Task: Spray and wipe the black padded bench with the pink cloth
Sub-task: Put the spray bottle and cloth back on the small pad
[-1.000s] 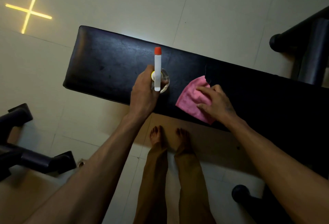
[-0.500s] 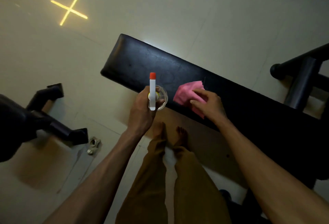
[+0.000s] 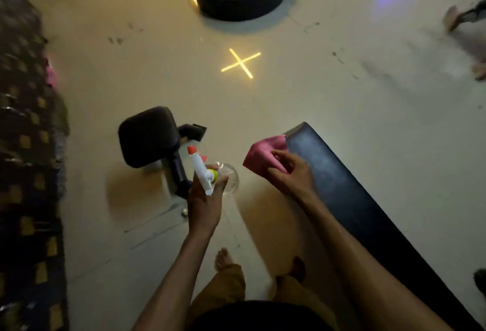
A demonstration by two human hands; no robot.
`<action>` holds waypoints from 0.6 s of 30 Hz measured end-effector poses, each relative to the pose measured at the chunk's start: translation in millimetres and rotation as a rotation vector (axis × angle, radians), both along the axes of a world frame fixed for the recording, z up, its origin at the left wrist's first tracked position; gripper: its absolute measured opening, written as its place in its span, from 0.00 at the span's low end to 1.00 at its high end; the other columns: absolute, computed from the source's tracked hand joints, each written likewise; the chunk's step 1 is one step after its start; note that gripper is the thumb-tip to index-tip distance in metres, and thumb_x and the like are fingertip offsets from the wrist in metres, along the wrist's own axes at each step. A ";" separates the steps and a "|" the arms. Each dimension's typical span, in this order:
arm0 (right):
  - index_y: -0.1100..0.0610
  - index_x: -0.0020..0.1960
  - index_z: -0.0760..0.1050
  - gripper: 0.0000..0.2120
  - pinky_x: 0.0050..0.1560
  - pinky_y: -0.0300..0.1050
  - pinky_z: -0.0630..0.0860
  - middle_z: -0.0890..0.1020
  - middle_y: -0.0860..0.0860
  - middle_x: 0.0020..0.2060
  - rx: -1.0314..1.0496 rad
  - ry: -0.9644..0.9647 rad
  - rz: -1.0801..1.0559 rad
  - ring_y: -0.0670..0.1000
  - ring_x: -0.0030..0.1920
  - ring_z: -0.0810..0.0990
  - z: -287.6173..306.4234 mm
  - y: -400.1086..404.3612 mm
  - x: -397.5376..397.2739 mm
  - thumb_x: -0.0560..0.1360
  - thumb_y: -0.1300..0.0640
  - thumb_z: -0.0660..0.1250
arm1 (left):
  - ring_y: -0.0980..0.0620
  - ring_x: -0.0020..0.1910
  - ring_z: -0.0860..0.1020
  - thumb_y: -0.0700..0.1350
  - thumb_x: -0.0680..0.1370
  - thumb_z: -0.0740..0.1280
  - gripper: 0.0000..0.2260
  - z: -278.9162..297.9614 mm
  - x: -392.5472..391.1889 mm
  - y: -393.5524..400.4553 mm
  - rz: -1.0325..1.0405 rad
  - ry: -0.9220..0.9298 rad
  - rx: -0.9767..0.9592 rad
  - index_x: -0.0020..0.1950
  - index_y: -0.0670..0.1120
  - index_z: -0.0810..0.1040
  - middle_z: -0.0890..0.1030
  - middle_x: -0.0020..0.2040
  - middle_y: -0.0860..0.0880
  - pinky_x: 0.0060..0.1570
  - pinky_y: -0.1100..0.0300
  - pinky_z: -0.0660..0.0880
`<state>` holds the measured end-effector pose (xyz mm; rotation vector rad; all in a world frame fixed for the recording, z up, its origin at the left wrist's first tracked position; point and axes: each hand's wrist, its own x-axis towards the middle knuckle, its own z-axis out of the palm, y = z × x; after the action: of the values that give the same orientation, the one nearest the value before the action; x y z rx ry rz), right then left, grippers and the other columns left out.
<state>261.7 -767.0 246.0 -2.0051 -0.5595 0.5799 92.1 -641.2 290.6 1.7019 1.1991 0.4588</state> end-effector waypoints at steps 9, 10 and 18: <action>0.57 0.61 0.81 0.15 0.40 0.28 0.73 0.80 0.48 0.45 0.092 -0.097 0.332 0.41 0.41 0.78 62.3 232.5 -92.9 0.75 0.57 0.73 | 0.48 0.63 0.74 0.51 0.79 0.68 0.27 30.3 -109.9 174.5 0.291 -0.004 -0.005 0.74 0.42 0.66 0.74 0.63 0.46 0.53 0.64 0.65; 0.57 0.60 0.81 0.14 0.40 0.29 0.73 0.80 0.48 0.44 0.093 -0.107 0.358 0.41 0.41 0.78 67.2 258.4 -102.5 0.75 0.57 0.73 | 0.49 0.62 0.74 0.51 0.79 0.69 0.27 30.1 -122.1 196.0 0.303 -0.001 0.008 0.74 0.43 0.66 0.75 0.62 0.47 0.53 0.65 0.65; 0.47 0.60 0.80 0.16 0.46 0.44 0.79 0.81 0.49 0.49 -0.032 -0.231 0.498 0.48 0.48 0.79 34.4 425.2 -138.7 0.73 0.46 0.70 | 0.44 0.58 0.77 0.50 0.80 0.68 0.23 31.4 -171.3 338.3 0.362 0.069 0.138 0.73 0.44 0.69 0.79 0.57 0.44 0.50 0.61 0.67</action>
<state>123.1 -341.8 280.5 -1.9783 -1.2165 0.6561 -79.2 -302.9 322.0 1.6282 1.5656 0.7202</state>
